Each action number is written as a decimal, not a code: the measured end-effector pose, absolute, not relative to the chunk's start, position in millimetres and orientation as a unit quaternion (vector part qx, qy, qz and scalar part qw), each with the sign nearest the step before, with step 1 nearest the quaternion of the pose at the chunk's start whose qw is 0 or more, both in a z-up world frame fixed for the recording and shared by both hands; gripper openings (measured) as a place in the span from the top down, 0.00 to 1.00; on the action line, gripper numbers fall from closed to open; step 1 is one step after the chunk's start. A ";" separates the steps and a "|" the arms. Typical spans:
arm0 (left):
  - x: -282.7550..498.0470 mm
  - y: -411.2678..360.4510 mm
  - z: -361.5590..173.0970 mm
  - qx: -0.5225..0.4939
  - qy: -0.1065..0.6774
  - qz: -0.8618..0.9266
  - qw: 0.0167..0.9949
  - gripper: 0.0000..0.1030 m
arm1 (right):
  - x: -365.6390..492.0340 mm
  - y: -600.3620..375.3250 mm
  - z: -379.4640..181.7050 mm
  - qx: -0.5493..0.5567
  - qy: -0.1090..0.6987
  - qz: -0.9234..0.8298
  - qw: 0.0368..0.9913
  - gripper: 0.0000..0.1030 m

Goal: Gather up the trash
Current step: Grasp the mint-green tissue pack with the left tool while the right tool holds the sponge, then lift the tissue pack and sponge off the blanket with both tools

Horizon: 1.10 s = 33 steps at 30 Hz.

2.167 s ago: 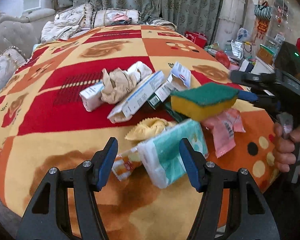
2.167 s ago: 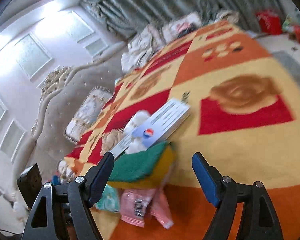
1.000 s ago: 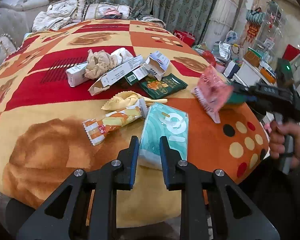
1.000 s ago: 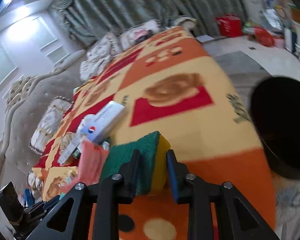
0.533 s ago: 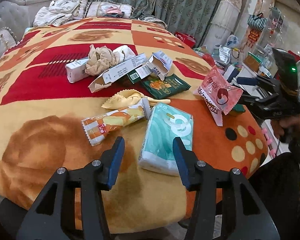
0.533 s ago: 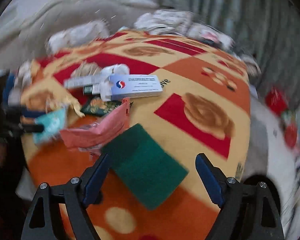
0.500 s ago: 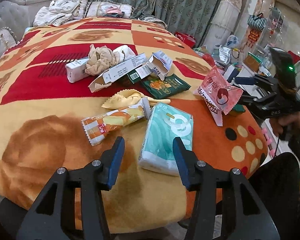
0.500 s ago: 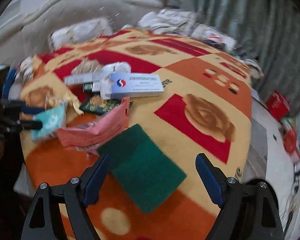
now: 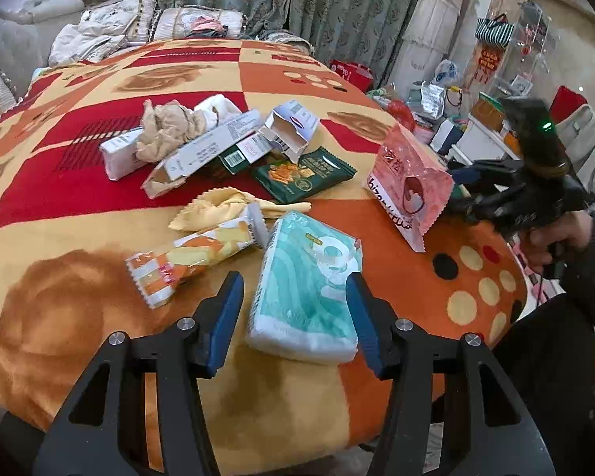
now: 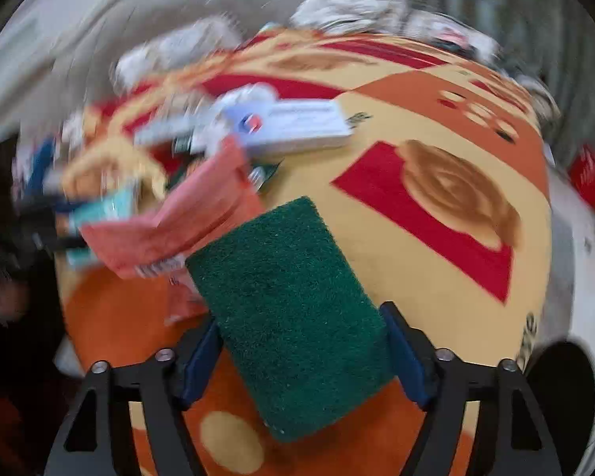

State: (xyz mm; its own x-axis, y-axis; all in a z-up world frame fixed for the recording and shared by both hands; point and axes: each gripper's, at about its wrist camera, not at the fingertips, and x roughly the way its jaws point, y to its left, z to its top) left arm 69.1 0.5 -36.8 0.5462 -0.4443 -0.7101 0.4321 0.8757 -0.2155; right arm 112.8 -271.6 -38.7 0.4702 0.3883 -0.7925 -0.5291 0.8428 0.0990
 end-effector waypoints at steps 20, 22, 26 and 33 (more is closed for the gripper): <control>55.1 -5.2 -23.4 0.009 0.383 -0.202 0.901 0.85 | 78.9 -273.8 -14.1 0.042 0.340 0.157 0.926 0.32; 54.6 1.7 -12.8 0.014 0.381 -0.164 0.910 0.85 | 77.8 -276.4 -17.4 0.050 0.346 0.151 0.925 0.32; 58.9 4.0 15.3 0.051 0.384 -0.117 0.914 0.85 | 76.6 -274.2 -10.5 0.053 0.336 0.141 0.930 0.32; 70.8 7.2 70.2 0.033 0.381 -0.122 0.916 0.84 | 66.6 -264.7 -1.1 0.060 0.304 0.110 0.944 0.32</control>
State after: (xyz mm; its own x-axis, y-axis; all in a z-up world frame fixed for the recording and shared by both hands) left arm 70.8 7.2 70.2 0.6796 -0.1987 -0.7062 0.2494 0.9679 -0.0322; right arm 66.6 -264.7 -1.1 0.7912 0.2450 -0.5603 -0.1723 0.9684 0.1801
